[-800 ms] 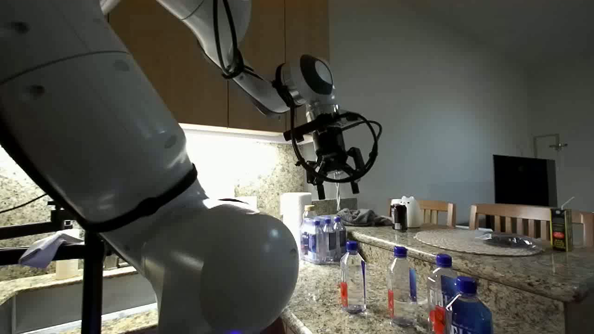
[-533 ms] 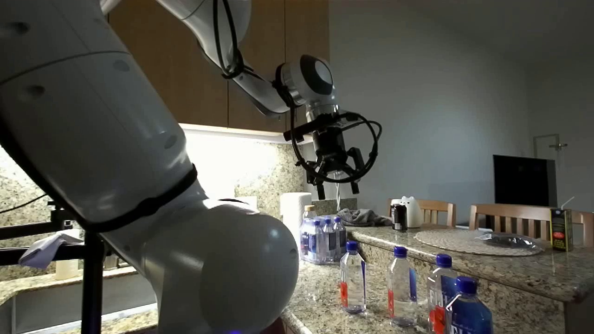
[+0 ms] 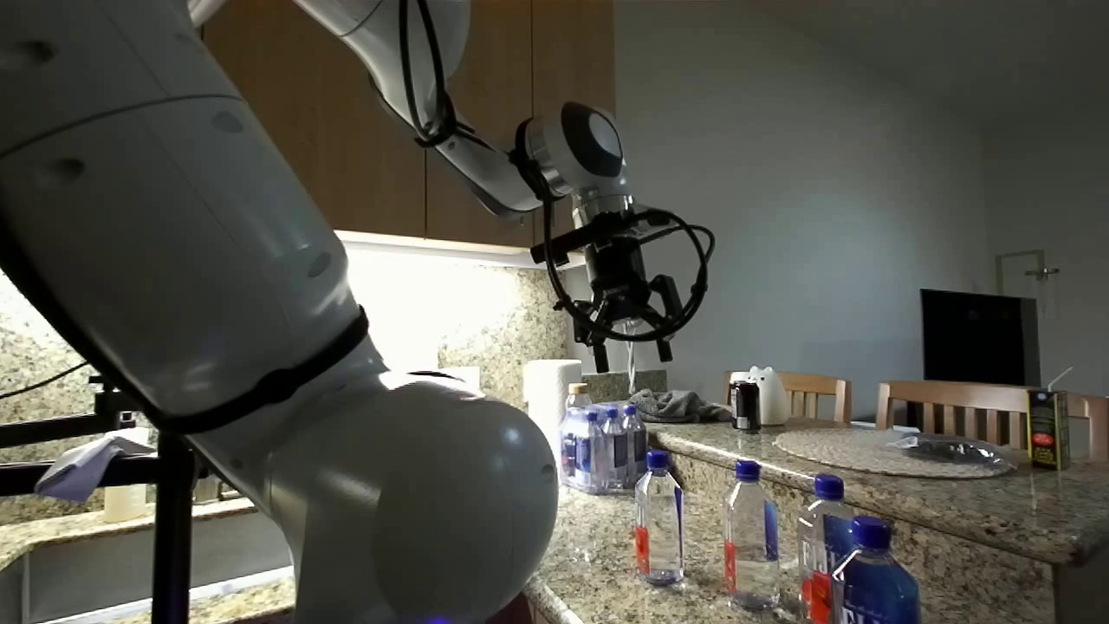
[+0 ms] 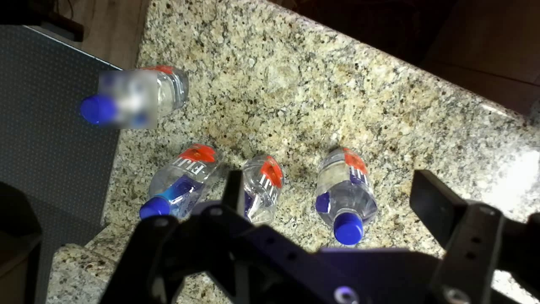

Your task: Arrange the water bottles in a straight line.

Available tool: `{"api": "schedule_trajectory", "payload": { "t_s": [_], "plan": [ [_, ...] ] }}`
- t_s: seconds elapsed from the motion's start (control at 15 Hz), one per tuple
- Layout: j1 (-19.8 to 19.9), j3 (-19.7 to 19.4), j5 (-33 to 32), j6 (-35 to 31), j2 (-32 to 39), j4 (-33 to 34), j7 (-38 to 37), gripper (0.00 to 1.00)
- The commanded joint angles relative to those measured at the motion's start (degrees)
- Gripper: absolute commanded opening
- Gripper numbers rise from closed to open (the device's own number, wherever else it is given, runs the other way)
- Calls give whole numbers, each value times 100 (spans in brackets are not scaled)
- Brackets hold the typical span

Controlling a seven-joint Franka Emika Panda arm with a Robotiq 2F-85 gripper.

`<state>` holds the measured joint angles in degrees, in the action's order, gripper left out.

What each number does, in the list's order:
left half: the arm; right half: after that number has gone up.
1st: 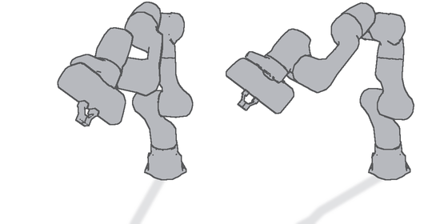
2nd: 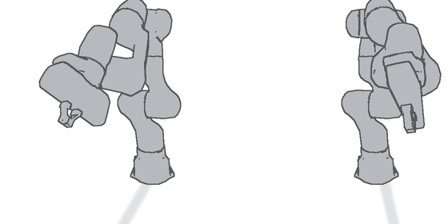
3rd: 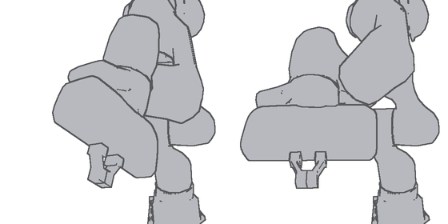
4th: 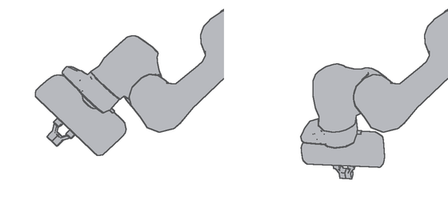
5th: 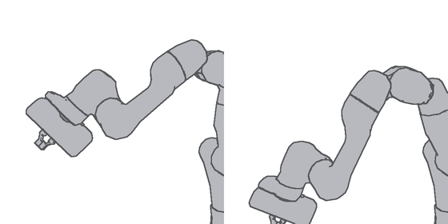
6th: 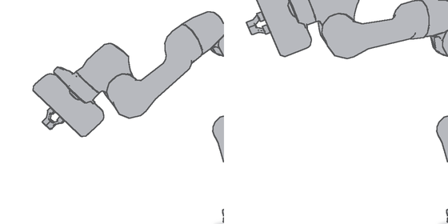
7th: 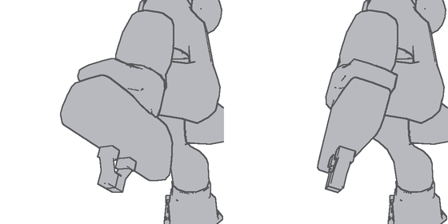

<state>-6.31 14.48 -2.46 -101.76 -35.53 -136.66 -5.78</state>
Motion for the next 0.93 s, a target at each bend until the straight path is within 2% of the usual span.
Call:
{"api": "schedule_trajectory", "payload": {
  "t_s": [0.0,0.47,0.87],
  "plan": [
    [-87,-257,-152,-183,224,146,272,100],
    [-66,-996,-89,-498,954,537,1612,100],
    [96,-1411,-97,-1083,1784,1076,2121,100]
  ]
}}
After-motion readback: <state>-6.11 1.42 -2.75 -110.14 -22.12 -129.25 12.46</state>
